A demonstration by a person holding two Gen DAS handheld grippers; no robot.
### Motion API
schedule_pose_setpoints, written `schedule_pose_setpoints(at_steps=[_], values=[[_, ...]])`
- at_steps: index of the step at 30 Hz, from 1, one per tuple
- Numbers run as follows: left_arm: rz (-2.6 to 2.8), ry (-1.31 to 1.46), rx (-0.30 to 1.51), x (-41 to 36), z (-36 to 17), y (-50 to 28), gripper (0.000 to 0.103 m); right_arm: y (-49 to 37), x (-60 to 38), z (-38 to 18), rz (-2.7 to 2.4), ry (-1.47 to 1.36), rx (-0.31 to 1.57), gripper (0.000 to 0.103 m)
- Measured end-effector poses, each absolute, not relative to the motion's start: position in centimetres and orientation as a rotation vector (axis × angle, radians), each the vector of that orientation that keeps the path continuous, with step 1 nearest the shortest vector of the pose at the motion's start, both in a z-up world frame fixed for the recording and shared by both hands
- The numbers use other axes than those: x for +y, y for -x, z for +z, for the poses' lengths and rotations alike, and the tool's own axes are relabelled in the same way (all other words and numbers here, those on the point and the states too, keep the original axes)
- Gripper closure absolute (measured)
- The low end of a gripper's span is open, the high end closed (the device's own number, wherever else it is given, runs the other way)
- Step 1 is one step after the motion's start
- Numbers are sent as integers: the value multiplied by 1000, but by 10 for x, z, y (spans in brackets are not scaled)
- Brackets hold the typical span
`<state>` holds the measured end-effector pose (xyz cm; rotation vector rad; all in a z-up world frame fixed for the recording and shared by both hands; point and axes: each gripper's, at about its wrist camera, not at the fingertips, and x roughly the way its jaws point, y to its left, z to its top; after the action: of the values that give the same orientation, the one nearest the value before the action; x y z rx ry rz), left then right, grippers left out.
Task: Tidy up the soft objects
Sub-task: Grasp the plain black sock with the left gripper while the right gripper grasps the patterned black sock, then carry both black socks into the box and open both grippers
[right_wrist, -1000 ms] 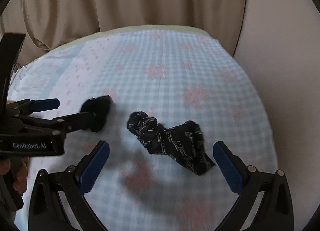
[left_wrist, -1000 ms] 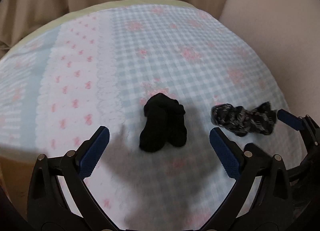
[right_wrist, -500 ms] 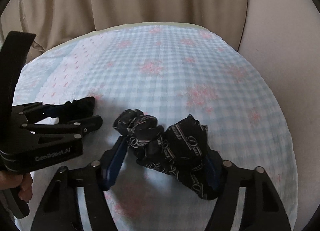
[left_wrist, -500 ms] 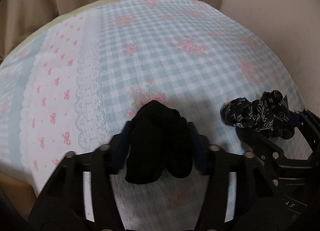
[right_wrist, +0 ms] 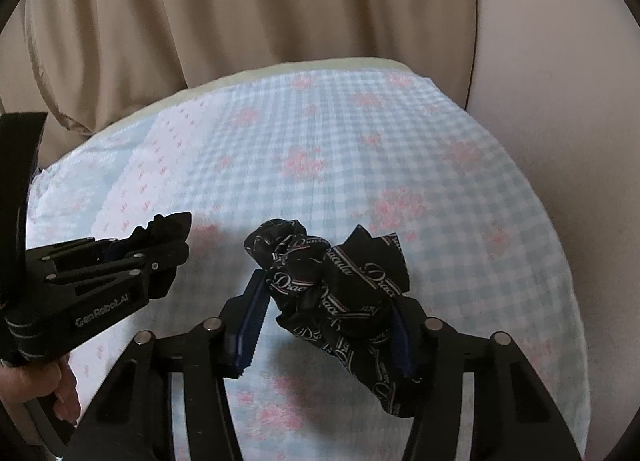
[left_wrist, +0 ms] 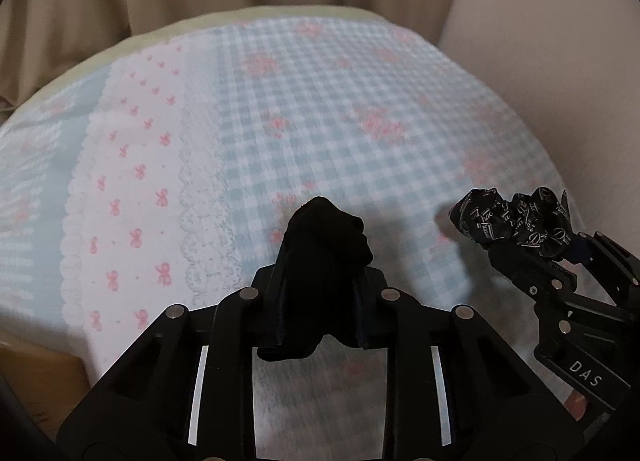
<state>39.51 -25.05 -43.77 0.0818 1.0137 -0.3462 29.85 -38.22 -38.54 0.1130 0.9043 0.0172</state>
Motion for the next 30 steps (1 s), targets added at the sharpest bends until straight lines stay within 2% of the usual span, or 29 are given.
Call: schedule_pose_setpoints(at_steps=[7,15,23,30], values=[[-347,-65,964,-241,-386,-381,82,-291,-373,-335,14,-112,858,53],[-324,-16,891,-211,-301,-351,82,-270,-344,-247,11,-100,790,53],[-289,22,832,-152,-209,-309,82,-239,-289,-164,30,-104,763,53],[-254,22,809,-73,-162,-277,81,-219,-213,-118,75,-99,758,53]])
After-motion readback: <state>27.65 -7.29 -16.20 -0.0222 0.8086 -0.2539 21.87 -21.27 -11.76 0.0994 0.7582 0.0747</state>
